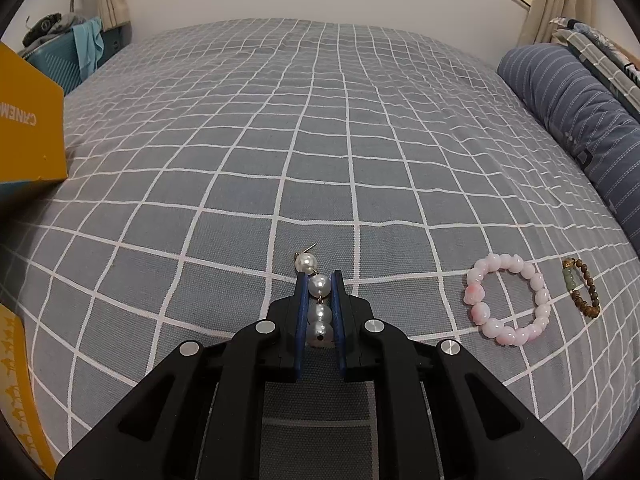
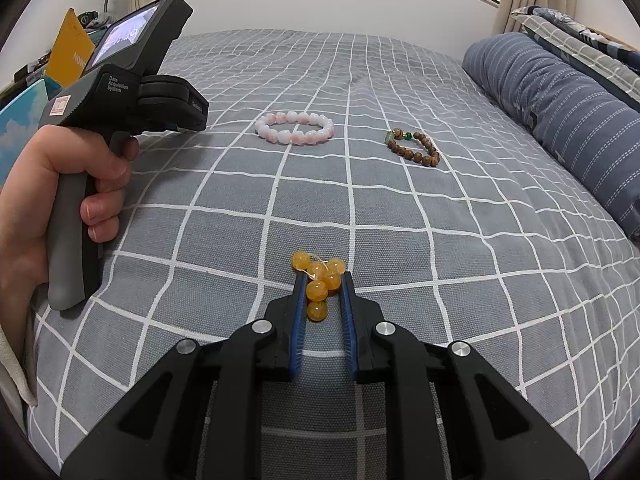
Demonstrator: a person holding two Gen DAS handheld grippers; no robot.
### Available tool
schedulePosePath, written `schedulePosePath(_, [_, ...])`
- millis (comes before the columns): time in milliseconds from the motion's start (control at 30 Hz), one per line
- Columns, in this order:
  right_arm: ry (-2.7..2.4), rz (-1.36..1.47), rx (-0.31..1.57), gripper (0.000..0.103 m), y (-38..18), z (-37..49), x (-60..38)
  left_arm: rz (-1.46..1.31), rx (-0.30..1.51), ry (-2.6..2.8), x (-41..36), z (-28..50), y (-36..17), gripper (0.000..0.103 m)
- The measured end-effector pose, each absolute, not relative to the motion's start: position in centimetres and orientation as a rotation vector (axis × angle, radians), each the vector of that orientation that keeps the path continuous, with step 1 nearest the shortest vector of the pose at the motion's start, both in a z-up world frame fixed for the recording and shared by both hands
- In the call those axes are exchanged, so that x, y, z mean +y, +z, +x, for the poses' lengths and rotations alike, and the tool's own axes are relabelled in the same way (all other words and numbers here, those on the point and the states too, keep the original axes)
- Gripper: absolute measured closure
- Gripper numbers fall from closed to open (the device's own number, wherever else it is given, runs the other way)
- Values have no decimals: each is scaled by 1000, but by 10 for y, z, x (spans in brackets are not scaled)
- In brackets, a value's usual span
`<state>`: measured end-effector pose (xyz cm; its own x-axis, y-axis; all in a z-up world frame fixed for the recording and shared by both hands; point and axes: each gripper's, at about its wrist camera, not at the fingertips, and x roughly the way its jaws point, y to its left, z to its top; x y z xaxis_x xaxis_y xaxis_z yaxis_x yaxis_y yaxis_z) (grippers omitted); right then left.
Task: Organize jewelry
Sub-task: 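Lift both items and carry them over the white box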
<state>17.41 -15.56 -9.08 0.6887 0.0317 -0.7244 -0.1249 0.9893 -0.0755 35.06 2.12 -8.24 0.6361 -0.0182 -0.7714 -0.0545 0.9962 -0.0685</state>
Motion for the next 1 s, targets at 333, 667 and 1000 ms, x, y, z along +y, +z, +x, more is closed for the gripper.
schedulePosePath(333, [111, 9, 851, 94, -79, 180, -179, -79, 920, 33, 20, 342, -70, 93])
schedulePosePath(667, [102, 30, 842, 94, -64, 175, -182, -73, 899, 15, 22, 308, -26, 93])
schedulePosePath(1000, [99, 23, 803, 94, -37, 169, -185, -73, 887, 6, 25, 265, -2, 93])
